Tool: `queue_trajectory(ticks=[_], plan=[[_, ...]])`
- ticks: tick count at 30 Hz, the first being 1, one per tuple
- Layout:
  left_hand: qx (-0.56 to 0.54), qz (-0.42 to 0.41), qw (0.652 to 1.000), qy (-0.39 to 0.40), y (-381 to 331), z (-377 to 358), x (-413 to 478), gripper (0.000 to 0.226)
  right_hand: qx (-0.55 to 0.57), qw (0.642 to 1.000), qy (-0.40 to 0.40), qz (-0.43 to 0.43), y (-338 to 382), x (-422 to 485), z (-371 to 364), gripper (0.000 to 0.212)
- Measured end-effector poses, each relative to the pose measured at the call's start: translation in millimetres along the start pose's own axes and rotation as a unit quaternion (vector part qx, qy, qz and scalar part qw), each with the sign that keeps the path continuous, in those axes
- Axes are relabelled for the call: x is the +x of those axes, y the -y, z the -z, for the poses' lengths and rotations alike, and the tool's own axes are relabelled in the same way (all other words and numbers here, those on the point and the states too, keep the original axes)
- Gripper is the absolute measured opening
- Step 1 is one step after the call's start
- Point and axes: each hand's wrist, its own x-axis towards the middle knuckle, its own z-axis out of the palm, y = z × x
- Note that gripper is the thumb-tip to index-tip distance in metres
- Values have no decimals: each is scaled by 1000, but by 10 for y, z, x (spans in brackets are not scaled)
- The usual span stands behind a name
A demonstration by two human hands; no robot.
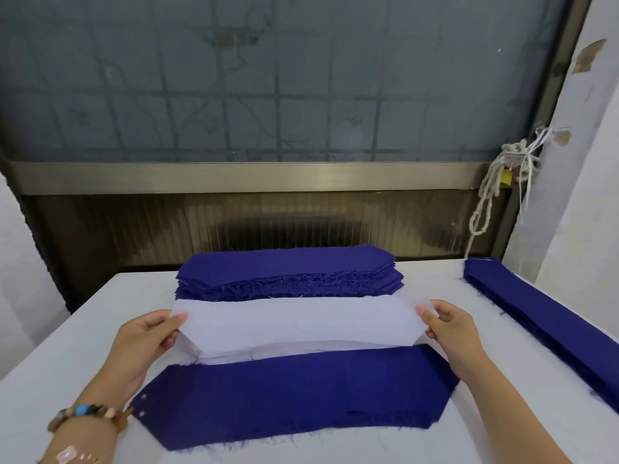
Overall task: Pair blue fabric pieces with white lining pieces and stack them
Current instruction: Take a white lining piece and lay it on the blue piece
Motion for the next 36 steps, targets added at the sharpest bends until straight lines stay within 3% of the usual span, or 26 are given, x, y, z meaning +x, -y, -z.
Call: queue_trajectory(ticks=[9,14,16,19,24,28,36], plan=[[35,-19,999,23,-74,281,-322,9,-23,999,27,12,94,-316,265,7],[59,-14,993,97,103,316,-575,29,9,999,52,-12,20,-591,381,7],[83,-30,990,108,136,306,-636,21,31,998,58,-17,20,-652,390,8],[128,-70,984,98,152,306,-656,2,-1,998,65,-3,15,-656,407,9],[213,-133,965,81,212,341,-694,7,-89,993,78,29,-51,-625,400,8],[220,-141,962,81,203,333,-712,10,-164,982,73,57,-97,-609,373,6],[247,-159,955,45,217,323,-723,26,-209,974,66,54,-123,-582,341,9]])
